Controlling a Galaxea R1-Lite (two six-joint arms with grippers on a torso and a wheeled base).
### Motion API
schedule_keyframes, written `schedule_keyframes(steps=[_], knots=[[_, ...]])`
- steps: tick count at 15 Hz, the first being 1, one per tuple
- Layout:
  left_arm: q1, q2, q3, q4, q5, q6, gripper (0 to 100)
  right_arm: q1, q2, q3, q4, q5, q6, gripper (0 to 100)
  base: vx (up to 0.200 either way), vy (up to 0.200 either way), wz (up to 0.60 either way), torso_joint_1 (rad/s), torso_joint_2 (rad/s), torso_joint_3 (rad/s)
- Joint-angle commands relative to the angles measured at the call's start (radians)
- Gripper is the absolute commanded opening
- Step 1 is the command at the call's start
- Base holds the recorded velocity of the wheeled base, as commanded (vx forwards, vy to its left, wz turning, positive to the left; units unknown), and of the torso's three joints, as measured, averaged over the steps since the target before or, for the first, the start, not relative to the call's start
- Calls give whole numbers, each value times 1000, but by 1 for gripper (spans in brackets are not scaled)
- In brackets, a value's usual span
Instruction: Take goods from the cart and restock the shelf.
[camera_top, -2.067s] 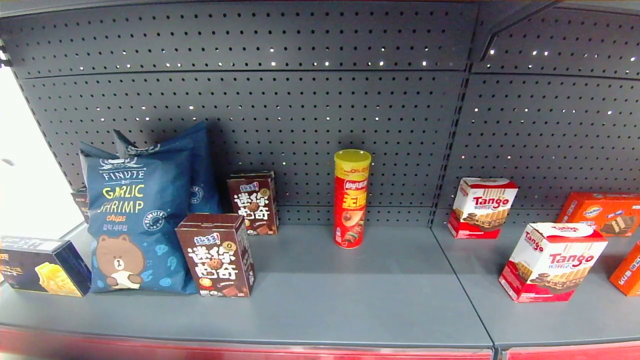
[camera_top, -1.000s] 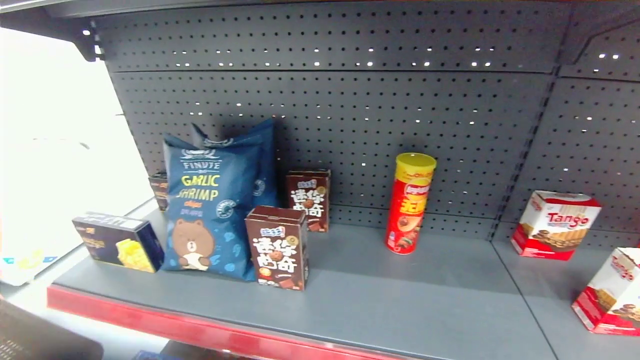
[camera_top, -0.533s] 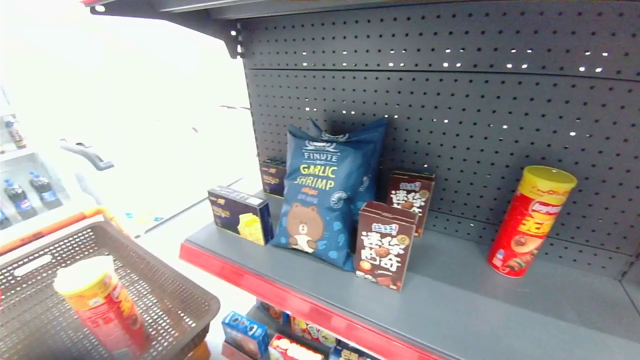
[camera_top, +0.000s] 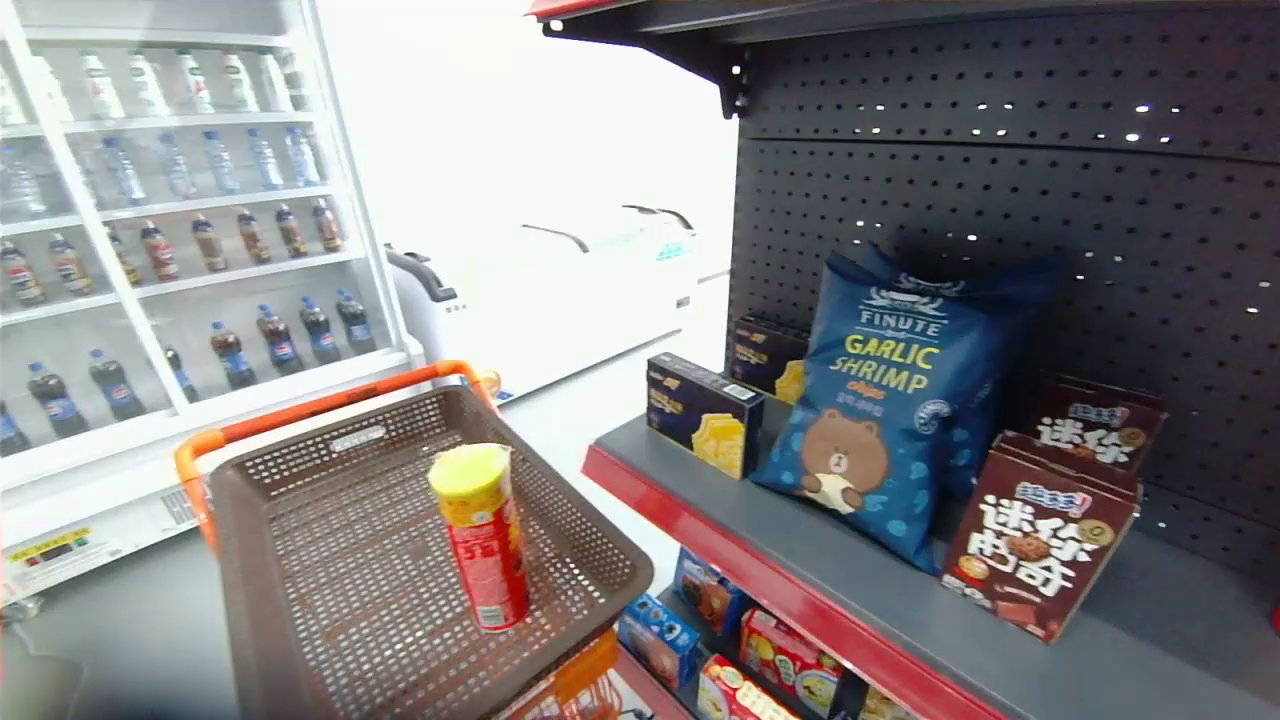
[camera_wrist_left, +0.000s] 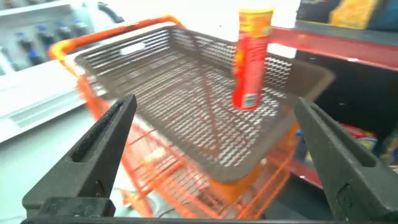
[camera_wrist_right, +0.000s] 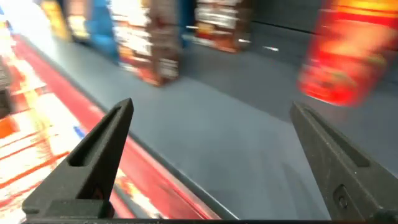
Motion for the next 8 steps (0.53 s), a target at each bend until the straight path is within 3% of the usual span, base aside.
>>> schedule_keyframes(steps=[1, 8], knots=[[0, 1, 0, 0, 0, 0, 100, 0, 0, 0, 0, 0, 0, 100, 0, 0, 0, 0, 0, 0], [0, 1, 0, 0, 0, 0, 100, 0, 0, 0, 0, 2, 0, 100, 0, 0, 0, 0, 0, 0]])
